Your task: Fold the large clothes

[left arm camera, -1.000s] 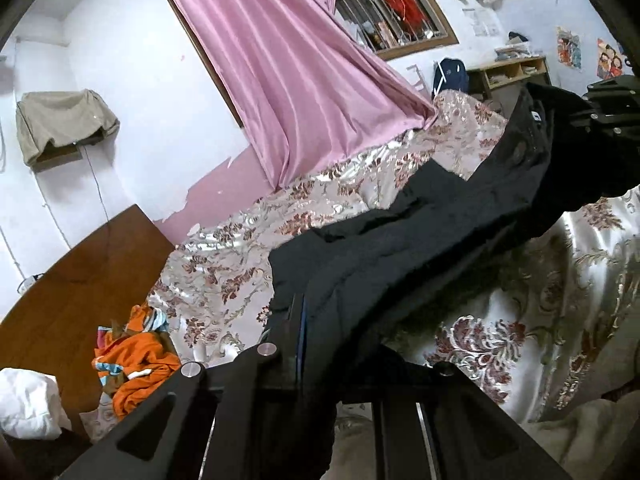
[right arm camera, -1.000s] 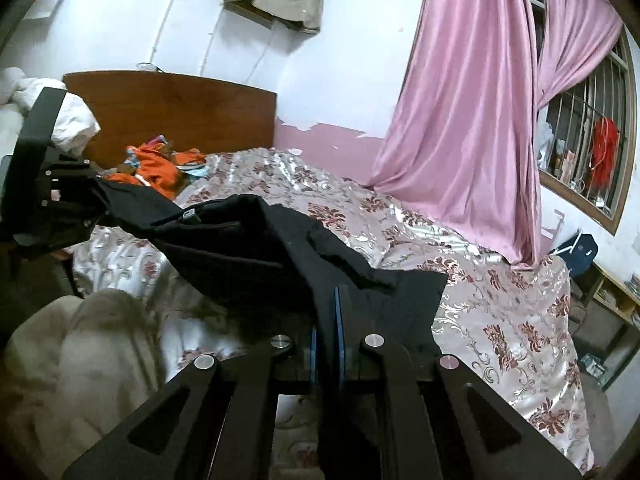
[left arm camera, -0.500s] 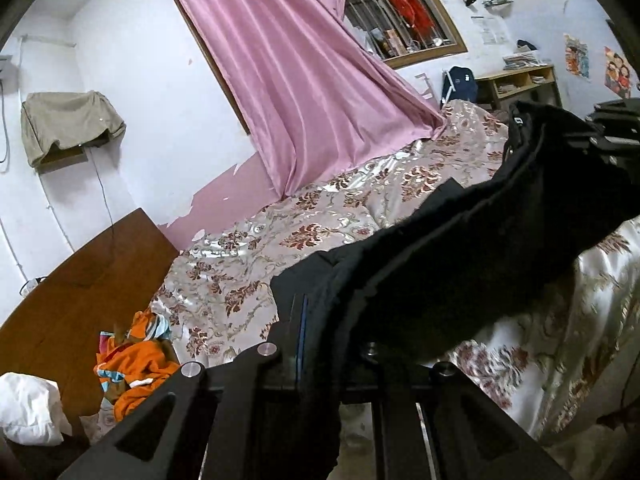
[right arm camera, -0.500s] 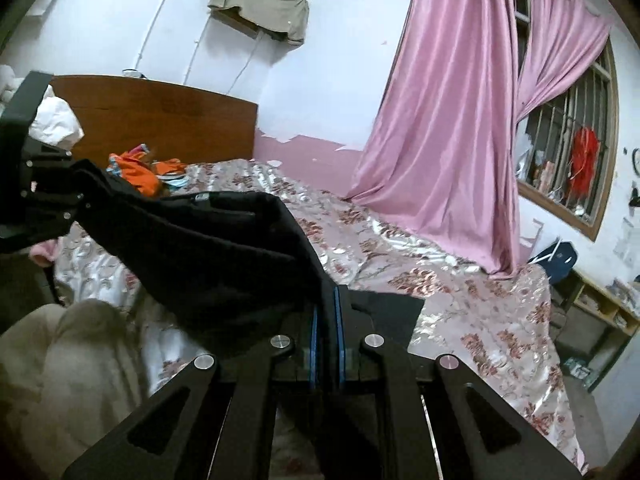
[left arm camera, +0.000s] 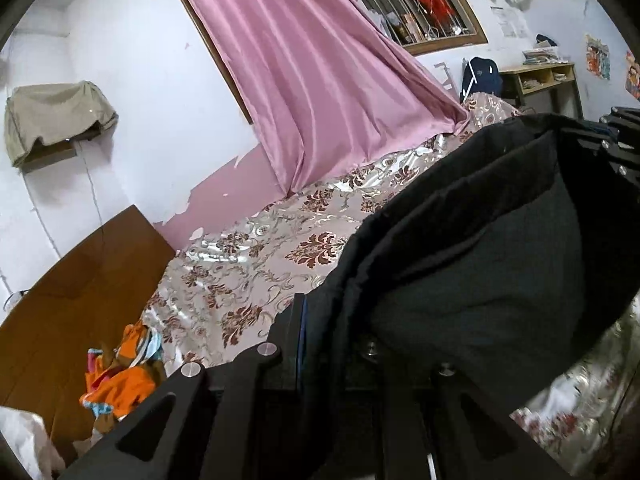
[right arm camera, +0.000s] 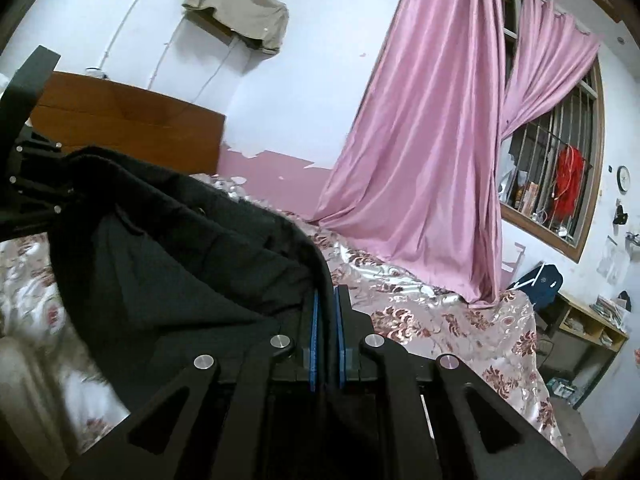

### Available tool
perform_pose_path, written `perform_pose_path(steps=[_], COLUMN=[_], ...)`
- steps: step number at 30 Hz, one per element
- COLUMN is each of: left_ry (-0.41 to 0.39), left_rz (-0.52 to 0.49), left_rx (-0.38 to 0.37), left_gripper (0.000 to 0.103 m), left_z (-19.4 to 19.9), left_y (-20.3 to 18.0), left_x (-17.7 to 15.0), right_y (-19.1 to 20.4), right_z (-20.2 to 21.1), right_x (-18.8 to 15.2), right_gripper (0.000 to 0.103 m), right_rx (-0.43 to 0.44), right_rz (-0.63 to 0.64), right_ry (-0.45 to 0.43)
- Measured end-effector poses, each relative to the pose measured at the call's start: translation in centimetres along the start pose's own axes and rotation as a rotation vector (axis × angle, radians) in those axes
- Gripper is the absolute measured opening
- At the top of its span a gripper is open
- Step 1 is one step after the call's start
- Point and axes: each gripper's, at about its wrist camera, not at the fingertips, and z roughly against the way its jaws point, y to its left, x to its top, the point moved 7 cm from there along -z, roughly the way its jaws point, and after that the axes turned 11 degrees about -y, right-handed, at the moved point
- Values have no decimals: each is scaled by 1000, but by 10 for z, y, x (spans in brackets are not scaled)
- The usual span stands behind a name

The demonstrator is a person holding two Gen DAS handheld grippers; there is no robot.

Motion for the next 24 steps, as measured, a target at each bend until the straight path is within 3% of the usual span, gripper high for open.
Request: perform_pose_path(steps=[8, 15, 20, 24], left_ry=[62, 179, 241, 223], left_rz=[26, 59, 76, 118], left_rx=[-36, -66, -63, -108], left_gripper=[10, 10, 11, 14], left_z=[-104, -195, -239, -244], left_y=[-9, -13, -7, -9], left_x=[-22, -62, -86, -91], right_y=[-2, 14, 29, 39], right_z=[-85, -113, -125, -136], right_x=[-36, -73, -107, -142], right_gripper=[7, 7, 8, 13], right_rx=[-40, -63, -32, -5], right_rz=[-61, -70, -45, -65], right_ry=[66, 132, 241, 354])
